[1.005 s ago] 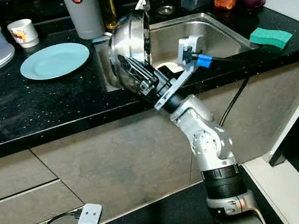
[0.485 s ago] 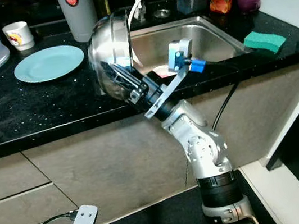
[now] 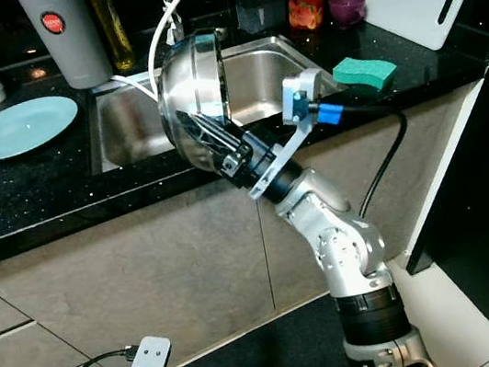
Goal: Kitchen organization
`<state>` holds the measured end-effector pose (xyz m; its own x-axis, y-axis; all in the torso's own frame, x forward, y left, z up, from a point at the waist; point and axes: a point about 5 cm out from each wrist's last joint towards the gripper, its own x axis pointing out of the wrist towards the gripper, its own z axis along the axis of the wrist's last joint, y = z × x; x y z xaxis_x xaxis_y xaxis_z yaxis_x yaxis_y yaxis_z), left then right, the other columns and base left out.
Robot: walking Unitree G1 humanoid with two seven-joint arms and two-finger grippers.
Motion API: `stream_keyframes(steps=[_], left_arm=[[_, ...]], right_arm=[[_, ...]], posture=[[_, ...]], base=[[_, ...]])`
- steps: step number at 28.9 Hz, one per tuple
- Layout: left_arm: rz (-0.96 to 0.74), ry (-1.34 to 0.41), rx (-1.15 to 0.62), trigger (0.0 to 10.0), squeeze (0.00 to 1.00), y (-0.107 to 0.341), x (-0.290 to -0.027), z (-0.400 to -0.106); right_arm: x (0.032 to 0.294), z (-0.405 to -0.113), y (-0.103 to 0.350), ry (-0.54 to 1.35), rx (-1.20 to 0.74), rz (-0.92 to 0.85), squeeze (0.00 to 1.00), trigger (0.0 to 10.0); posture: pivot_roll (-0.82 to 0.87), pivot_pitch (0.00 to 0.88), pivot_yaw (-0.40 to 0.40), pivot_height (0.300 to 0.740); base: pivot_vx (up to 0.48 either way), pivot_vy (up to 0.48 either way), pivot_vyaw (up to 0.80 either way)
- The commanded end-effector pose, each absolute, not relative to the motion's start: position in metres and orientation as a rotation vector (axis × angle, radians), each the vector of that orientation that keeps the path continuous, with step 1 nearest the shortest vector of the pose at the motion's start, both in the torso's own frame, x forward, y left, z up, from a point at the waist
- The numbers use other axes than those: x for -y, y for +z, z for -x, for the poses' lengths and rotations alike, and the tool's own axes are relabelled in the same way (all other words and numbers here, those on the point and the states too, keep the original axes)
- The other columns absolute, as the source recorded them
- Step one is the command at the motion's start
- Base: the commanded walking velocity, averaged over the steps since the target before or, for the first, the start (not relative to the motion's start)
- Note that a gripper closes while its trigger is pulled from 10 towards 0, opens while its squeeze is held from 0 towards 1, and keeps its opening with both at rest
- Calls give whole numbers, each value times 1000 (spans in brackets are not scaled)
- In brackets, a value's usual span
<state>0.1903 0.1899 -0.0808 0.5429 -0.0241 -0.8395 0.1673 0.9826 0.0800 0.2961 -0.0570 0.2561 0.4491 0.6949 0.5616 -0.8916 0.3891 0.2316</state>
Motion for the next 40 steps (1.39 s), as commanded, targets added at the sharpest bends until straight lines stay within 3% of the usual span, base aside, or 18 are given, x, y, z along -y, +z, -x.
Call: stream_keyframes(steps=[1, 5, 40], left_arm=[[-169, -109, -1005, 10000, 0, -82, -194, -186], [-167, -109, -1006, 10000, 0, -82, -194, -186], [-153, -112, -1001, 10000, 0, -82, -193, -188]], right_arm=[[53, -292, 262, 1071, 432, -522, 0, 10000], [52, -292, 261, 1065, 426, -487, 0, 10000], [51, -298, 258, 977, 415, -428, 0, 10000]], posture=[[39, 0, 22, 740], [40, 0, 19, 740], [44, 0, 6, 740]], base=[[0, 0, 0], [0, 0, 0], [0, 0, 790]])
